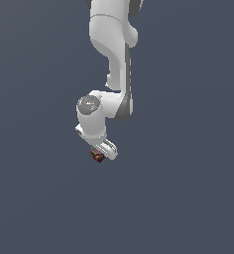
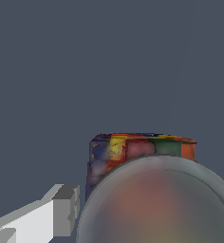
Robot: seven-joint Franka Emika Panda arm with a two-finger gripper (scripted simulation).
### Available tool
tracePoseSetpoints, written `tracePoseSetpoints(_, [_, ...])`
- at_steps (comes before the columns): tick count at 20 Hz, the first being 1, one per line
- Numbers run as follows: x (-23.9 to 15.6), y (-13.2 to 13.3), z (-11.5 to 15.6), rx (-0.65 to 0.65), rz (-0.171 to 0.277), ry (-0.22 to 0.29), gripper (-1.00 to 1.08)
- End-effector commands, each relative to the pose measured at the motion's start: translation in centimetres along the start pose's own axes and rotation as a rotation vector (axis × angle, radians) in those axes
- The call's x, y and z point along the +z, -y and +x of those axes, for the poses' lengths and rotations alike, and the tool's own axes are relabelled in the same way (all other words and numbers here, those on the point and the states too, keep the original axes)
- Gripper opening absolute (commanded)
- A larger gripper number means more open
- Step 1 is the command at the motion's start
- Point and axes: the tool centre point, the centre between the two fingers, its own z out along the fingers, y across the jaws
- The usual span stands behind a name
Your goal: Pick up the object and move it to a goal position.
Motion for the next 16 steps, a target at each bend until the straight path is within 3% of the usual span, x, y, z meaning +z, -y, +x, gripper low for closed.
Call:
tracePoseSetpoints(1, [0.19, 0.06, 0.09, 0.0, 0.001, -0.001, 1.0])
tracePoseSetpoints(2, [0.19, 0.06, 0.09, 0.0, 0.001, -0.001, -1.0])
tracePoseSetpoints(16, [-0.42, 0.68, -0.16, -0.001, 0.002, -0.001, -1.0])
